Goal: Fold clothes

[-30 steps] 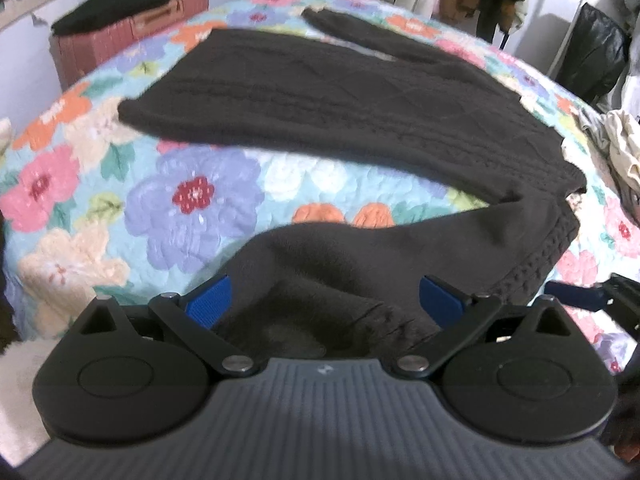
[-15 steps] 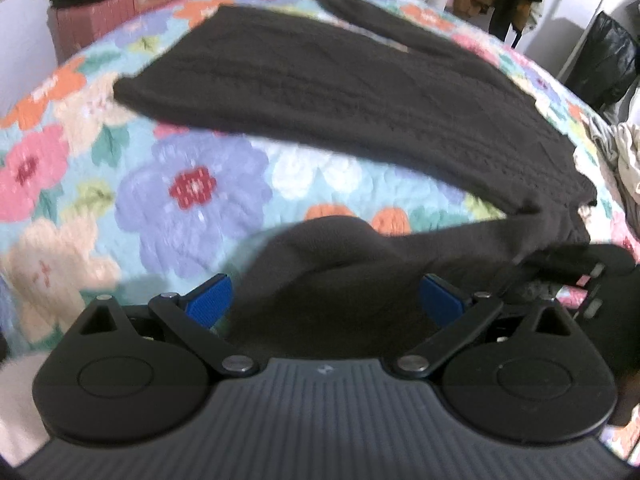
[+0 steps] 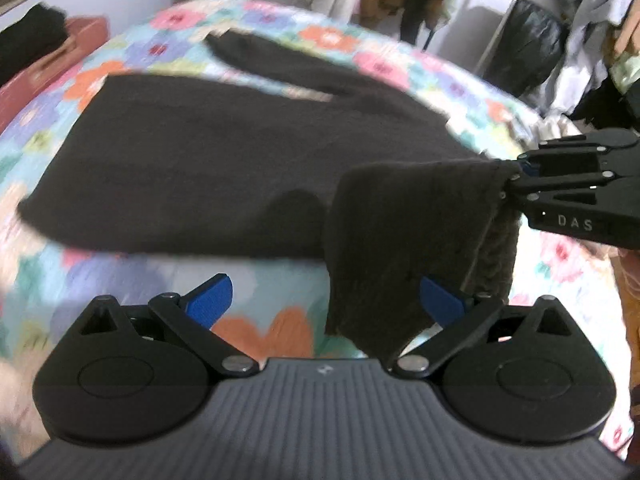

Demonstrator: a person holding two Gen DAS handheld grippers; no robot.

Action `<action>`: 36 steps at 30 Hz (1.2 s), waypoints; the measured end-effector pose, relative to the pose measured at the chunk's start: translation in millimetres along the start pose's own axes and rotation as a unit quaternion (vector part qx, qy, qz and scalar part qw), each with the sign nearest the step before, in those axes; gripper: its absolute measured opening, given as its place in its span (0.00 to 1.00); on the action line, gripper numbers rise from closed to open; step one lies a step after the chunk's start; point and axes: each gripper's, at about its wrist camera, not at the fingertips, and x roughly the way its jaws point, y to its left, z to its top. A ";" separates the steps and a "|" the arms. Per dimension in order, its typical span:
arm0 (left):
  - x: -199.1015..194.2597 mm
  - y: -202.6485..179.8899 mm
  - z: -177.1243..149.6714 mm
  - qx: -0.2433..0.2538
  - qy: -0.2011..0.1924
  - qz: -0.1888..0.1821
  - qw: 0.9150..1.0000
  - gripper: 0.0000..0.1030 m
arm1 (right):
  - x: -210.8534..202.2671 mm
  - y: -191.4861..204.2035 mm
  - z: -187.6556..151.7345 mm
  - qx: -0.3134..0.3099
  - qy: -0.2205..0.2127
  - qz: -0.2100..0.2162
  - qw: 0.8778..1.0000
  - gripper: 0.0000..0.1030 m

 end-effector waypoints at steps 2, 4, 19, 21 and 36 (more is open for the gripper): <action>4.7 -9.7 17.9 0.008 -0.024 -0.022 0.999 0.99 | -4.6 -5.5 20.5 -0.011 0.009 -0.007 1.000 0.11; 13.0 -16.2 36.7 0.012 -0.046 -0.056 0.997 0.99 | -4.6 -12.2 37.8 -0.012 0.023 -0.015 1.000 0.11; 140.1 -14.1 37.4 0.088 -0.018 -0.015 0.996 1.00 | 52.6 -66.0 49.1 0.041 0.042 0.043 0.997 0.11; 153.5 -9.3 39.4 0.090 -0.011 0.006 0.996 0.85 | 60.1 -68.5 51.2 0.028 0.055 0.044 0.997 0.11; 178.2 77.2 72.4 -0.056 -0.083 -0.006 0.995 0.09 | 40.7 -123.6 -14.0 0.077 -0.037 -0.037 0.996 0.48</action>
